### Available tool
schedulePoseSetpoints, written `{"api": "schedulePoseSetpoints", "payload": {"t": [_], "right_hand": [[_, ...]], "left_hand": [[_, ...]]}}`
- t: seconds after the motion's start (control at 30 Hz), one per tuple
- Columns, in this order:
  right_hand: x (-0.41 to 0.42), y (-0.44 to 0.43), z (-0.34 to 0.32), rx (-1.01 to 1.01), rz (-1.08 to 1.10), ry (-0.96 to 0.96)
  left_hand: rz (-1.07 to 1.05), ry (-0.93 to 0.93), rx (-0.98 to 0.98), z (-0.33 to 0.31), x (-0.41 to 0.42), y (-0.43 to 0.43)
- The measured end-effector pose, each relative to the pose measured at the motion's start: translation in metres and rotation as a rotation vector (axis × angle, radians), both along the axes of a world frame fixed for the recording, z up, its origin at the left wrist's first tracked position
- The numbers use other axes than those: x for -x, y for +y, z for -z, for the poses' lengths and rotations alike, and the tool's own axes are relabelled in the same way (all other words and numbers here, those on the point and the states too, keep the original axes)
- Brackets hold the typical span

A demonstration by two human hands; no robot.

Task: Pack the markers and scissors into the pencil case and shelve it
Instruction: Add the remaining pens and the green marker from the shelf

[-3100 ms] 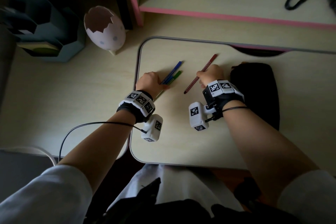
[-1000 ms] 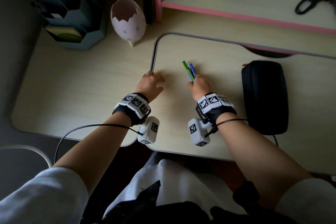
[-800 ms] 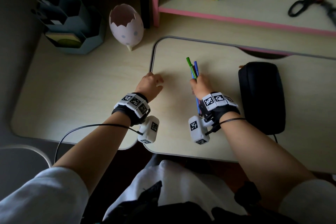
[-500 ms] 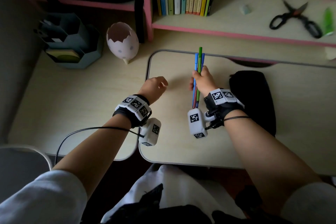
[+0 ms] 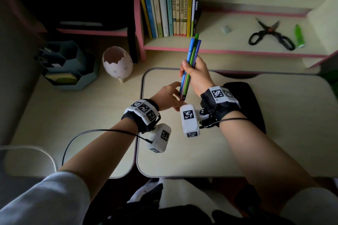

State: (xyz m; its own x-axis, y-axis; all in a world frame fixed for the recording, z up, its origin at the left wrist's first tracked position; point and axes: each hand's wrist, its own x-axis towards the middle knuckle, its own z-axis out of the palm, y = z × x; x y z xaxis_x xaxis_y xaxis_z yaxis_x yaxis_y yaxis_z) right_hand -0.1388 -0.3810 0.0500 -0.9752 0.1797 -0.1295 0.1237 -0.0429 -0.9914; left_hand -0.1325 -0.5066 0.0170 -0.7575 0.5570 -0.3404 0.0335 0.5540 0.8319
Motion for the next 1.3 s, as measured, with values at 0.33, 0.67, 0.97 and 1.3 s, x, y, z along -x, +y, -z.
{"api": "schedulePoseSetpoints", "payload": {"t": [0.33, 0.67, 0.97, 1.3], "right_hand": [[-0.006, 0.004, -0.009, -0.005, -0.112, -0.03], [-0.005, 0.012, -0.012, 0.038, -0.025, -0.083], [-0.01, 0.02, -0.021, 0.141, 0.027, -0.089], [-0.014, 0.052, -0.035, 0.167, 0.11, -0.082]], "left_hand": [[0.002, 0.051, 0.078, 0.002, 0.008, 0.009], [-0.016, 0.053, 0.018, -0.009, 0.02, 0.015], [0.024, -0.096, -0.047, -0.01, 0.021, 0.027], [0.176, 0.007, 0.011, -0.032, 0.022, 0.061]]}}
